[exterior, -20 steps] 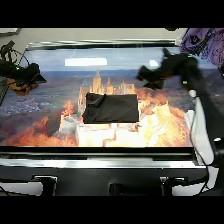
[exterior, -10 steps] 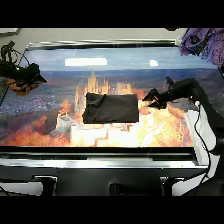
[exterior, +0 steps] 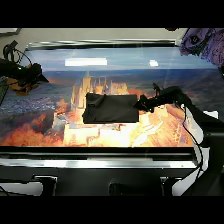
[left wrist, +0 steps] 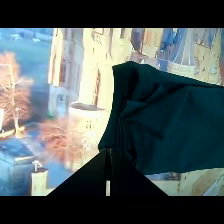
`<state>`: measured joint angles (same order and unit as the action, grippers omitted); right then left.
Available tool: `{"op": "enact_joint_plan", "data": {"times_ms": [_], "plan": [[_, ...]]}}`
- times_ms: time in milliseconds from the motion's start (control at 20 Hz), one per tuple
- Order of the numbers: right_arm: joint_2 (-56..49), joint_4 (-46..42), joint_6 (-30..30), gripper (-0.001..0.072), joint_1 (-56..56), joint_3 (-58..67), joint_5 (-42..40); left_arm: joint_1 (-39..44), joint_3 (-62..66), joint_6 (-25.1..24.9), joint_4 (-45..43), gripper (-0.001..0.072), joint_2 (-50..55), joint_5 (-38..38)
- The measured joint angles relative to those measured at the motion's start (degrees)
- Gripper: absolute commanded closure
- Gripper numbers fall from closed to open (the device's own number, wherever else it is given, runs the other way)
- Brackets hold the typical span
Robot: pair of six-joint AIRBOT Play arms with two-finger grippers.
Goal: Fold the clothes and pants, and hang the long-sleeved shirts on hangers.
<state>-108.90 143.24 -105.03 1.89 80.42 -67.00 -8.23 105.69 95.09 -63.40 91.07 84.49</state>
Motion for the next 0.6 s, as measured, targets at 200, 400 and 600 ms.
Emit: {"op": "enact_joint_plan", "data": {"times_ms": [200,400,600], "plan": [[1.1,1.3,-0.3,0.0678,-1.0,1.0,-0.5,0.3,0.0,-0.1,-0.1,0.0685,0.0,0.0],[4.7,-0.2,5.0,0.0678,1.2,7.0,-1.3,0.4,0.0,-0.8,-0.1,0.0685,0.0,0.0],[7.8,-4.2,12.3,0.0678,5.4,15.9,-2.7,0.4,0.0,-2.2,-0.1,0.0685,0.0,0.0]]}}
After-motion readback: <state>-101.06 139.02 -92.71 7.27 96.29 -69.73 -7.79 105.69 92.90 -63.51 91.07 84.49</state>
